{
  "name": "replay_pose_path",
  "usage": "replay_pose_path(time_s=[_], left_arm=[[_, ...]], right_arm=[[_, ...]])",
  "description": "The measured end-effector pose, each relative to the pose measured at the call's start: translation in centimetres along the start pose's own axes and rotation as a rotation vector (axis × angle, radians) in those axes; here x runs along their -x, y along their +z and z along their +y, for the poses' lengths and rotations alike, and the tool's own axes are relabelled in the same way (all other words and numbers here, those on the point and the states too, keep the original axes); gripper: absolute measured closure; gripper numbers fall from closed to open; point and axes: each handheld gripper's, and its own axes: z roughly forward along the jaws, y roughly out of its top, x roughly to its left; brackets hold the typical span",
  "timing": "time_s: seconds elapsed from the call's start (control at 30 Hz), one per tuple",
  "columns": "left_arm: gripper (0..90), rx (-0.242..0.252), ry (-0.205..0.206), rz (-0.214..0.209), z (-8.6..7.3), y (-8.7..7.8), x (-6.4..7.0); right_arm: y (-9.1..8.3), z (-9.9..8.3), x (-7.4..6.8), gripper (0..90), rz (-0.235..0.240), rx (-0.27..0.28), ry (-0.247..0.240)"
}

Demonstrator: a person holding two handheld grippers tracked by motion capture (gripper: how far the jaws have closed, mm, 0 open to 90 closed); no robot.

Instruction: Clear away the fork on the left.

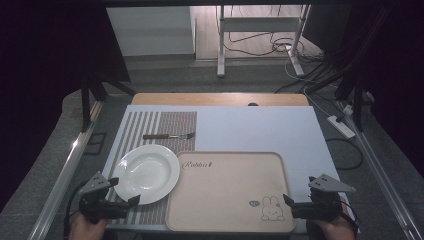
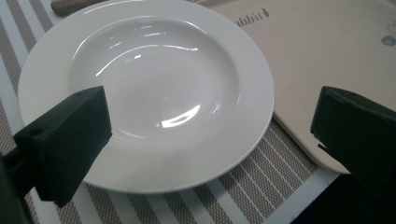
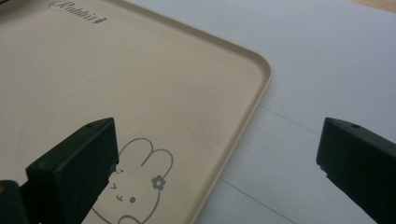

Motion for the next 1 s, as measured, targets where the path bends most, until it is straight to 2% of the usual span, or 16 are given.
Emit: replay_pose_path(time_s=[0.23,0.6,0.77,1.0], left_arm=[[0.0,-0.018,-0.013,-0.019,0.6,1.3,-1.4],[0.0,-0.058,-0.022,-0.008,2.6,3.3,-2.8],[0.0,-0.09,-0.005,0.012,3.5,4.1,-3.2],[0.0,-0.09,-0.002,0.011,4.6,5.2,-4.1]], right_arm=[[0.0,0.0,0.0,0.0,-0.003,0.004,0.003],[-0.2,0.0,0.3,0.0,0.003,0.013,0.026],[-0.1,0.0,0.4,0.0,0.008,0.002,0.032],[-0.1,0.0,0.7,0.0,0.025,0.011,0.062]])
